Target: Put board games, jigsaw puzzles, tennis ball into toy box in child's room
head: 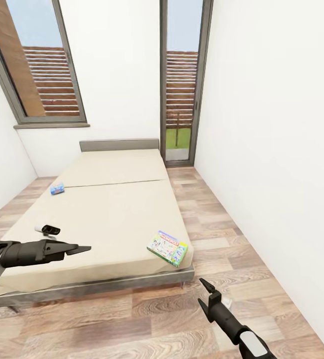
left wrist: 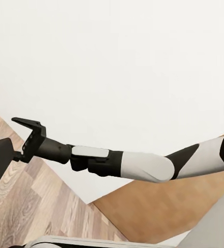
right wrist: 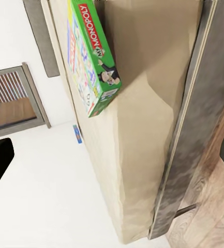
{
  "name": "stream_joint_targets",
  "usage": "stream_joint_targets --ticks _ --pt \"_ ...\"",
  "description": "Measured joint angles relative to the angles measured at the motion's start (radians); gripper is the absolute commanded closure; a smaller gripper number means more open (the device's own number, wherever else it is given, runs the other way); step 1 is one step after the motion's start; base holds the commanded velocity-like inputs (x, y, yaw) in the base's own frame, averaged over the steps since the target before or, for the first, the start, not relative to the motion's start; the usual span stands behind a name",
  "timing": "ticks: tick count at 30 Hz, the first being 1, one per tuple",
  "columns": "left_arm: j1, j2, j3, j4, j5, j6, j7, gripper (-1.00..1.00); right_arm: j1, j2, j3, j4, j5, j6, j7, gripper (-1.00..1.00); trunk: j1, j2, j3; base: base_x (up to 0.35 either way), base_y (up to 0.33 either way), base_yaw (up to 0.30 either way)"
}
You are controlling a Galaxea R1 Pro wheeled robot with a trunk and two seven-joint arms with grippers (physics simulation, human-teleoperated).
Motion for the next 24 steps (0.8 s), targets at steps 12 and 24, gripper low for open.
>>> stream_joint_targets --ticks 12,24 --pt "0.002 -0.001 0.000 0.000 0.000 0.000 0.000 -1.00 0.000 0.000 0.000 -0.001 -0.006 0.001 0.000 -1.00 0.000 0.000 0.000 0.085 0.022 0.000" --pt "0.002 -0.001 0.000 0.000 0.000 0.000 0.000 -1.00 0.000 0.000 0.000 -0.002 -0.007 0.001 0.000 -1.00 0.000 0.000 0.000 0.138 0.020 0.000"
